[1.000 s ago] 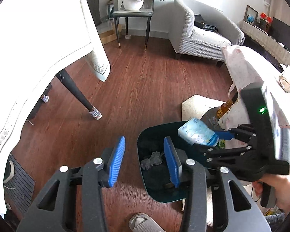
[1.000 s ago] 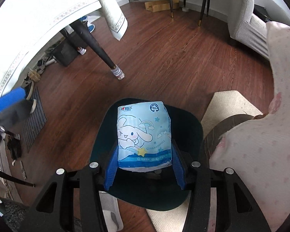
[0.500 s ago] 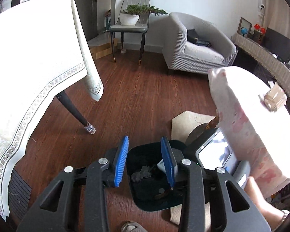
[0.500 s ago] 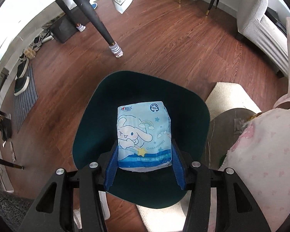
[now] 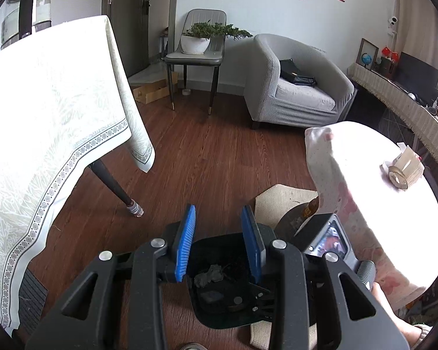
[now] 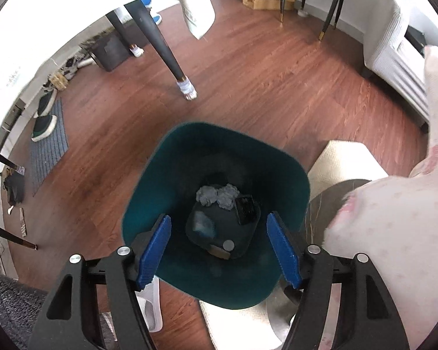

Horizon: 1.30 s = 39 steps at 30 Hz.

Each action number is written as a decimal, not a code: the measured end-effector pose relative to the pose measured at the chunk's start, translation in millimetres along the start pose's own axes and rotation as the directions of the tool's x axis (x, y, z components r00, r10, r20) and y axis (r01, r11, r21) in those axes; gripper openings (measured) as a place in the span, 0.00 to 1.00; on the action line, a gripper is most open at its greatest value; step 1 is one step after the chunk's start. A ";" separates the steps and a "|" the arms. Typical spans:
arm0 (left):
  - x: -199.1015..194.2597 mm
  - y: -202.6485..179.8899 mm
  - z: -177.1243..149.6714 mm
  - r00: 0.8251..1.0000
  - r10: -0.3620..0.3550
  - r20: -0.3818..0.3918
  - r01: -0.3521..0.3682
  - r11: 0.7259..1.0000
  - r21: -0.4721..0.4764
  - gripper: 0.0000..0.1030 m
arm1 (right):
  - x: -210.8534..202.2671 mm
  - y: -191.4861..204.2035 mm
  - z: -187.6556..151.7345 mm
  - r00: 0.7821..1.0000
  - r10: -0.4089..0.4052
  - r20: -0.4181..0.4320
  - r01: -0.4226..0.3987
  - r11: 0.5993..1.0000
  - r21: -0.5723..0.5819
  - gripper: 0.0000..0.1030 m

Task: Collect trash
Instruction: 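Move both open tools from the green bin back to the table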

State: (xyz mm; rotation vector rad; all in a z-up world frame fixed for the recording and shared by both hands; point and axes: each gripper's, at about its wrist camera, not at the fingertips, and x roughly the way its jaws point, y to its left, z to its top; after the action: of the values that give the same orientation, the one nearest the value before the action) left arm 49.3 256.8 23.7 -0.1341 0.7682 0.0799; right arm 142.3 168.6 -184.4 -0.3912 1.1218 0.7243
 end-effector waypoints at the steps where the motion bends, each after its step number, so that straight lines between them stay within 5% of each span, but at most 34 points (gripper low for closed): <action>1: -0.9 -0.9 2.0 1.000 0.001 0.003 -0.001 1.000 -0.005 0.35 | -6.6 0.3 0.3 1.000 0.004 0.017 -0.004 1.000 -0.003 0.67; 15: -12.0 -38.3 22.6 0.998 -0.024 0.050 0.024 1.000 -0.006 0.35 | -127.8 -17.3 -0.6 0.967 0.012 0.255 -0.008 1.000 -0.019 0.63; 20: -11.9 -59.4 29.0 0.996 -0.046 0.072 0.046 0.999 0.001 0.48 | -168.5 -36.8 -8.2 0.946 -0.032 0.322 0.035 0.999 -0.003 0.63; 39: 29.1 -176.7 52.4 0.989 -0.138 0.052 0.131 0.984 0.121 0.62 | -245.8 -168.0 -49.8 0.900 -0.189 0.393 0.149 0.980 0.130 0.63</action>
State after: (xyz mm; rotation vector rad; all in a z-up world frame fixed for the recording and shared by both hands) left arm 127.4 90.7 56.9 -0.0715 0.7001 -0.0892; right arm 166.2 -62.2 8.7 -0.2380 0.7169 0.5610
